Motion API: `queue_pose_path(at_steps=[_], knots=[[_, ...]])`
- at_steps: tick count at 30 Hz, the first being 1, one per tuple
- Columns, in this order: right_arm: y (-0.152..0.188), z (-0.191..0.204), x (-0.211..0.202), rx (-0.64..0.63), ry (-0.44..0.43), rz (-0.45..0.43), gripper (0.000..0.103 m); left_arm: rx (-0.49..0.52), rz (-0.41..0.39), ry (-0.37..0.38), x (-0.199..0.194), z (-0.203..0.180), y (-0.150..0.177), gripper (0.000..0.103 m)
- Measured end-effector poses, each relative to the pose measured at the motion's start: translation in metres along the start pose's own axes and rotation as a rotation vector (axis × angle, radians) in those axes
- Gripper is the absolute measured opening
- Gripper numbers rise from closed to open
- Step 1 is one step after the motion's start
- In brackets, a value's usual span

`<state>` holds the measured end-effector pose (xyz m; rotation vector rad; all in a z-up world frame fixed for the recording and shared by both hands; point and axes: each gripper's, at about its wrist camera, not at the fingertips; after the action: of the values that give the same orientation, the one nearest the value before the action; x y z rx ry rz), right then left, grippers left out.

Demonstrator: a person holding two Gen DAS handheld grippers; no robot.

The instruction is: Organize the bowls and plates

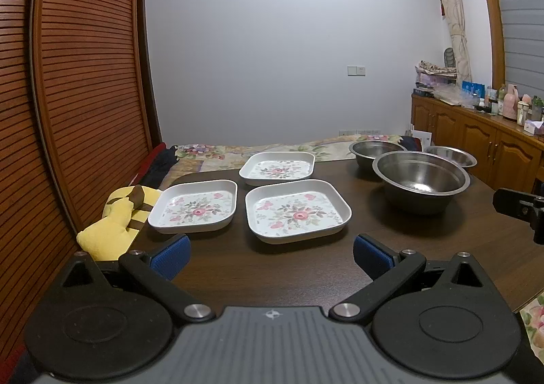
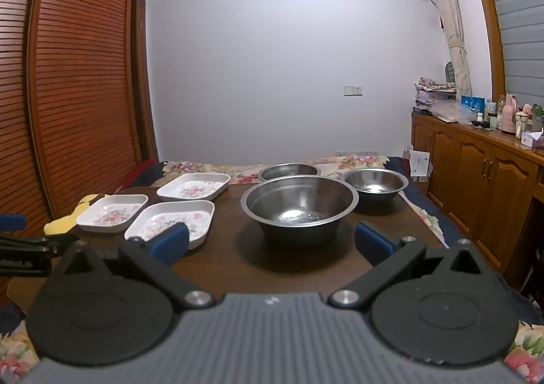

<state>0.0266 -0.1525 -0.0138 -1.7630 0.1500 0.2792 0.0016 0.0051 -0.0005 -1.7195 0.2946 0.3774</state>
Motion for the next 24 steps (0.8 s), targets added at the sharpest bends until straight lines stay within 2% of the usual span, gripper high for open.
queue_pose_path(at_steps=[24], knots=[[-0.0014, 0.0011, -0.0015, -0.008, -0.003, 0.005, 0.103, 0.003, 0.003, 0.000, 0.0012, -0.0002, 0.0019, 0.103]])
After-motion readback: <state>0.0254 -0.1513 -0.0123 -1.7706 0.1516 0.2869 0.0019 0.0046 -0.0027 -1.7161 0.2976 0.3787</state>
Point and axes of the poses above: each gripper's, at about its wrist camera, not at the fingertips, and x roughly the way its jaws point, z to its left, y to its underside, and after that the axes turned 15 degrees about -x, right-handed
